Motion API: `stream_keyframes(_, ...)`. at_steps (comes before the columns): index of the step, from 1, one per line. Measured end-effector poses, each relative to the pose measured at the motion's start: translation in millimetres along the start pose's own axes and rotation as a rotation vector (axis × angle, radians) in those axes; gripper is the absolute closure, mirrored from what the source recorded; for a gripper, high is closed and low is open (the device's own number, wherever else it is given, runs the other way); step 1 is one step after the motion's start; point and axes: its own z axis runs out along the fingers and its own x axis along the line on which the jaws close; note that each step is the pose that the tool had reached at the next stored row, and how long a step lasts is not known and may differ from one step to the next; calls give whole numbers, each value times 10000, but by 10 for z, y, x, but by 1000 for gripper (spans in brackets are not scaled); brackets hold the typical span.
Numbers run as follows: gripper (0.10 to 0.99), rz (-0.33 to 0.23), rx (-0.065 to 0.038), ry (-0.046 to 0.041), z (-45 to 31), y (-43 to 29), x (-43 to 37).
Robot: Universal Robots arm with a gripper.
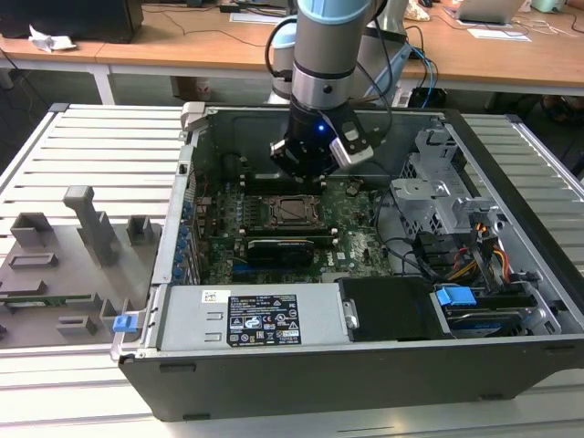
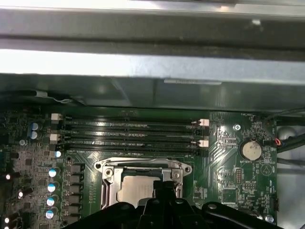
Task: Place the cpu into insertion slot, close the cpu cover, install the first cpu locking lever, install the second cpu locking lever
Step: 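Install the second cpu locking lever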
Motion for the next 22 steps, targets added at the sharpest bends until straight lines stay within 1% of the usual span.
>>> stream_keyframes(5,980,0,-1,0,-6,-80,3)
stream_keyframes(6,980,1,2,1,-12,-84,4)
stream_keyframes(7,980,2,1,0,-36,-82,4)
stream_keyframes(8,980,1,1,0,-79,-79,3)
stream_keyframes(9,980,-1,-1,-1,-97,-81,3)
stream_keyframes(11,980,-5,1,0,-101,-113,5)
stream_keyframes(14,980,-14,-16,0,-106,-179,9)
stream_keyframes(16,980,-21,-22,1,-112,-246,12)
stream_keyframes(18,980,-27,-22,2,-115,-297,13)
stream_keyframes(22,980,-32,-22,2,-117,-363,15)
